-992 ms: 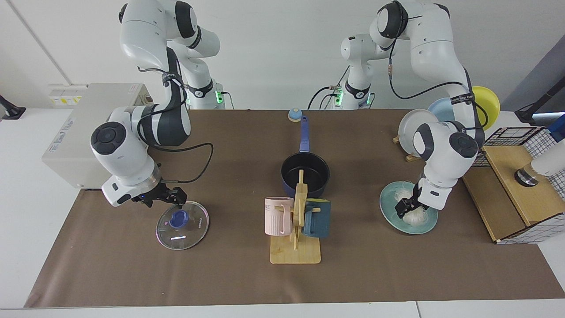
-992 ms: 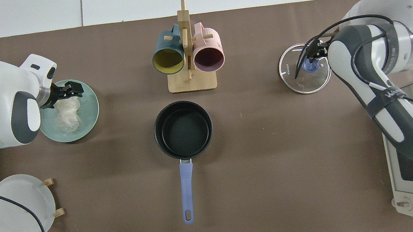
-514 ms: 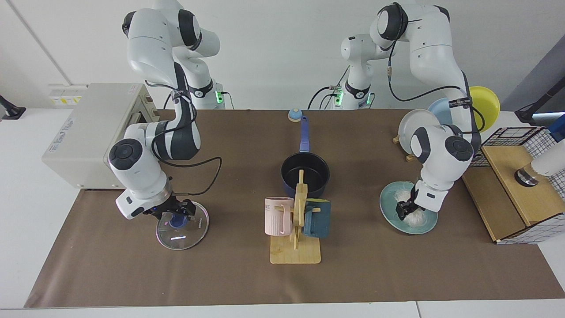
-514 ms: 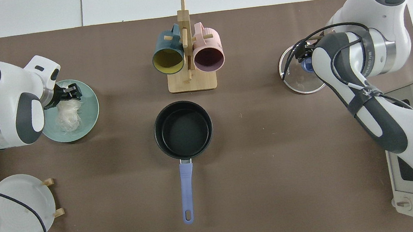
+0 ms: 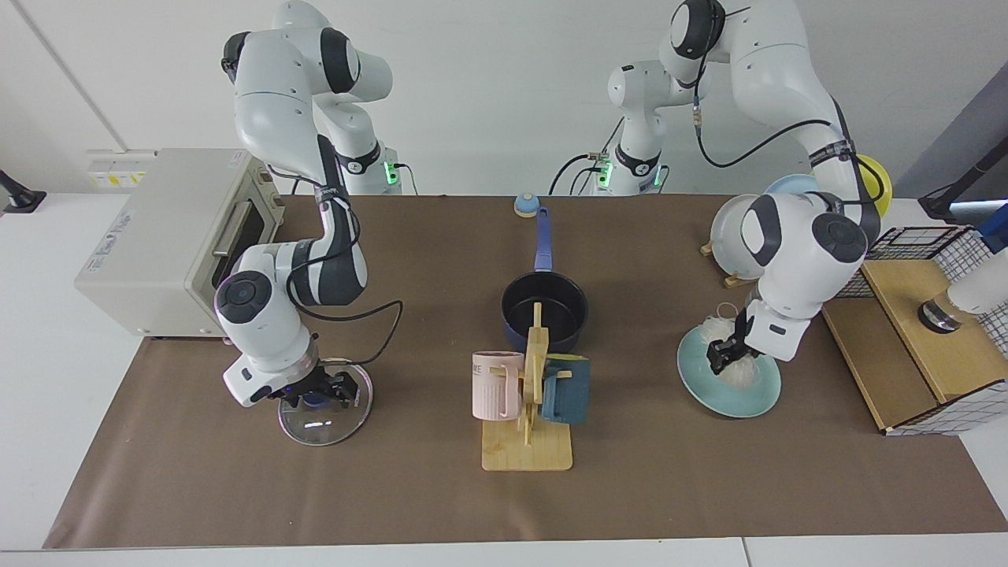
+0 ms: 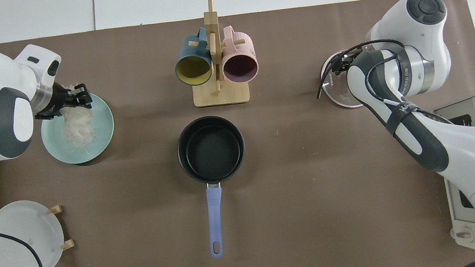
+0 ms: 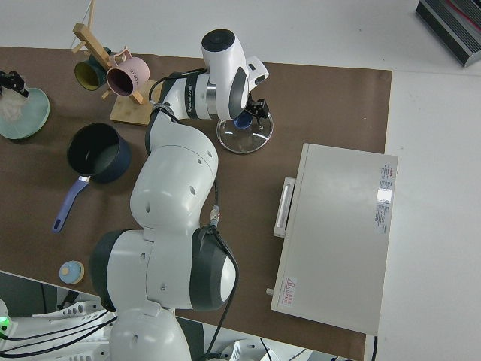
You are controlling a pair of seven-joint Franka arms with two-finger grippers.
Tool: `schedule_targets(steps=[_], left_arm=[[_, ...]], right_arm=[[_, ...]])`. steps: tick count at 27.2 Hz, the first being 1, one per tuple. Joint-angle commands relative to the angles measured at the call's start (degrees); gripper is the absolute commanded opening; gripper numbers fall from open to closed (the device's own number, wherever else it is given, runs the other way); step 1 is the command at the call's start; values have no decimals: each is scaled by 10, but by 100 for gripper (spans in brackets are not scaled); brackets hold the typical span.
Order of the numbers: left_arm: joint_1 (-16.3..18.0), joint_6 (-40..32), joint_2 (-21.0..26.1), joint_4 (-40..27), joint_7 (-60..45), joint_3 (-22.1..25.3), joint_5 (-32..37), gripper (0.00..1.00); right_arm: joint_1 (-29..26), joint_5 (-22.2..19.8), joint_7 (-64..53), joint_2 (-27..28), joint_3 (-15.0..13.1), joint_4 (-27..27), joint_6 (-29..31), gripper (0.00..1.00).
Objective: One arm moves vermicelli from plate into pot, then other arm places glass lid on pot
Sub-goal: 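Carry the vermicelli into the black pot with the left gripper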
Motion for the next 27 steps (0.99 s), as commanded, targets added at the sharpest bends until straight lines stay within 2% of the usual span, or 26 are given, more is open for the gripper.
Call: schedule_targets(steps=[1, 10, 17, 19, 24, 27], left_arm=[[-3, -44, -64, -10, -59, -31, -22, 0], [-4, -66, -94, -28, -200, -155, -16, 0], [-4, -17, -105, -75, -255, -233, -16, 0], [-5, 6, -105, -92, -263, -243, -16, 0], [-8, 51, -92, -118, -255, -254, -14, 0], [-11, 53, -77, -124, -239, -254, -14, 0]], right_arm=[[-1, 6, -17, -12, 5, -31, 24, 100], [-2, 5, -22, -19, 5, -36, -9, 100], [-2, 4, -19, -22, 5, -36, -9, 98], [-2, 1, -19, -21, 5, -36, -5, 87], [0, -5, -23, -22, 5, -36, -6, 36], [5, -6, -30, -22, 5, -36, -8, 18]])
